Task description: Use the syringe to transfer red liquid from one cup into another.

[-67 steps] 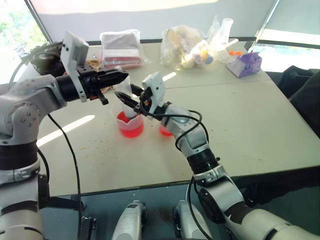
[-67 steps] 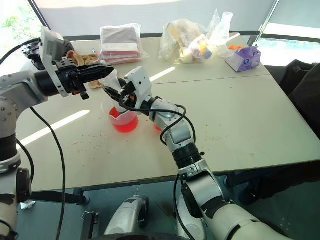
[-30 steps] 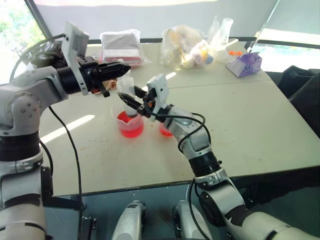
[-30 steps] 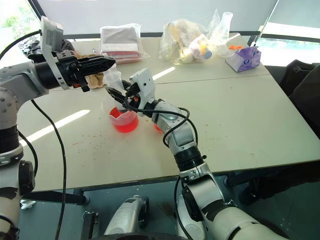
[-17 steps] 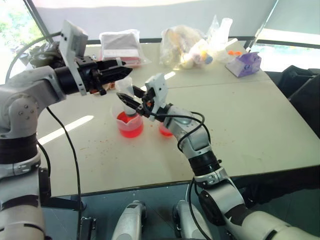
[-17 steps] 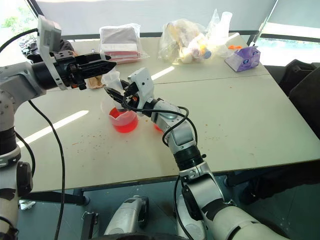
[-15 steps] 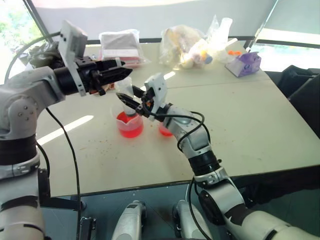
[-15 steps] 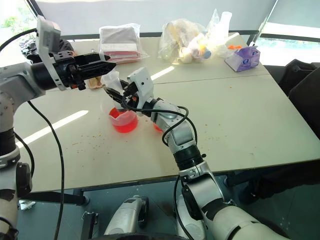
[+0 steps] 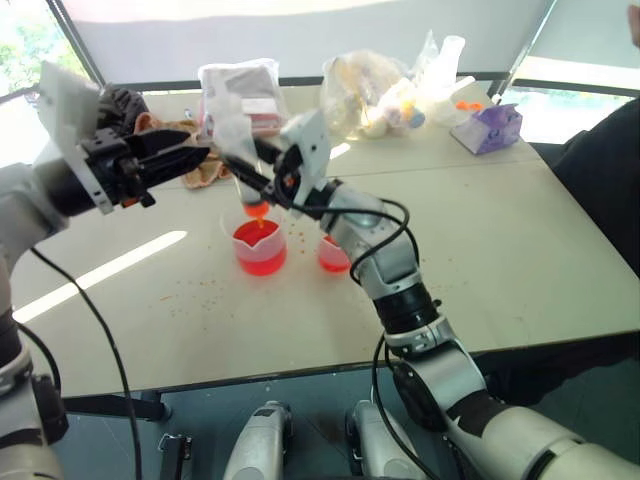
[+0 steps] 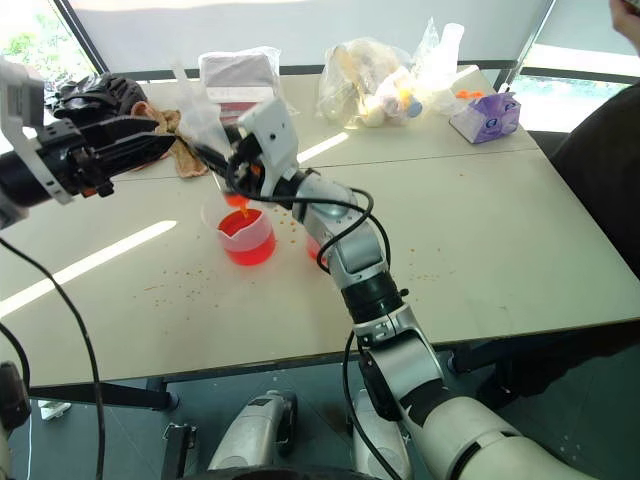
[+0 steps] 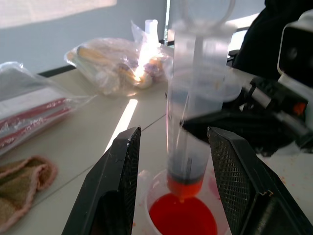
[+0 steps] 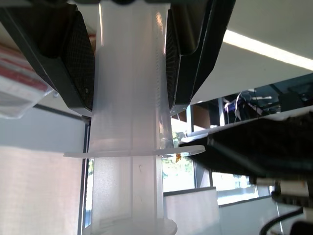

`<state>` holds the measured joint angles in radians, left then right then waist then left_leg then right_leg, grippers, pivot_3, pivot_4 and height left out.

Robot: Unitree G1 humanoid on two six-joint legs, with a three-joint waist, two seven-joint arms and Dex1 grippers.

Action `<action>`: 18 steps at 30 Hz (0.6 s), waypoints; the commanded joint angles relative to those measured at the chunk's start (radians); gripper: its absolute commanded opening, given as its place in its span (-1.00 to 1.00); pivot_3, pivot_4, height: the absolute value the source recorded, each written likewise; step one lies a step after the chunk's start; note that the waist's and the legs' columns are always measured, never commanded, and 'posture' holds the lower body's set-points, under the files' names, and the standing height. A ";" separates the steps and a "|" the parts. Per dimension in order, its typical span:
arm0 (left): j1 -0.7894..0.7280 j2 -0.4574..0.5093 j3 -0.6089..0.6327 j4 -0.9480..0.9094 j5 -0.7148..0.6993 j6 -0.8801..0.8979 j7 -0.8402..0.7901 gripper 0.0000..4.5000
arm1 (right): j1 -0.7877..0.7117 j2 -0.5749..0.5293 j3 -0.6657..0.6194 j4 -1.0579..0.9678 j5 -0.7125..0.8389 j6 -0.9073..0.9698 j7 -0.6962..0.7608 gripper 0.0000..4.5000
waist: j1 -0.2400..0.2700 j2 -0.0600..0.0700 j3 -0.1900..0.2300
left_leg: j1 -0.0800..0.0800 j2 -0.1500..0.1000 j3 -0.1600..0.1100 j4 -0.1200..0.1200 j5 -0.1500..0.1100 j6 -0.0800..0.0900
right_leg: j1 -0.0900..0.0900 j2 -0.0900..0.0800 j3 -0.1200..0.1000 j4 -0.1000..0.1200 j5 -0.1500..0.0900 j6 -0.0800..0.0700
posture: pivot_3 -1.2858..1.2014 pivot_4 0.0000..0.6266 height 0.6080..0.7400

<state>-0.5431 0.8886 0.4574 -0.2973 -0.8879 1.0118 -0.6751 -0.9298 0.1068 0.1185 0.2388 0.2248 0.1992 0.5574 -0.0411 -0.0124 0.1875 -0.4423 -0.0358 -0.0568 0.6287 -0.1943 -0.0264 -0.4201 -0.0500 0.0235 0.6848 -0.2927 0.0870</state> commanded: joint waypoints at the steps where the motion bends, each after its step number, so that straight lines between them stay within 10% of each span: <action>1: 0.032 0.031 0.089 -0.052 -0.039 0.001 0.012 0.04 | -0.039 0.007 -0.021 -0.033 0.027 -0.020 -0.007 -0.38 | 0.000 0.000 0.000 | 0.000 0.000 0.000 0.000 0.000 0.000 | 0.000 0.000 0.000 0.000 0.000 0.000 | 0.03 -0.52 0.94; 18: -0.233 -0.025 -0.177 0.189 0.059 -0.170 -0.118 0.04 | 0.065 -0.274 -0.134 -0.518 0.148 0.363 -0.073 -0.38 | 0.024 0.000 0.000 | 0.000 -0.001 0.000 0.000 0.000 0.000 | 0.001 -0.001 -0.001 -0.001 0.000 0.000 | 0.03 -0.52 0.94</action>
<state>-0.7330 0.8663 0.3026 -0.1176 -0.8461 0.8802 -0.7662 -0.8658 -0.1558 0.0047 -0.1968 0.3501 0.5350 0.4988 -0.0171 -0.0126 0.1874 -0.4424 -0.0368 -0.0565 0.6291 -0.1941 -0.0264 -0.4192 -0.0509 0.0226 0.6840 -0.2927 0.0867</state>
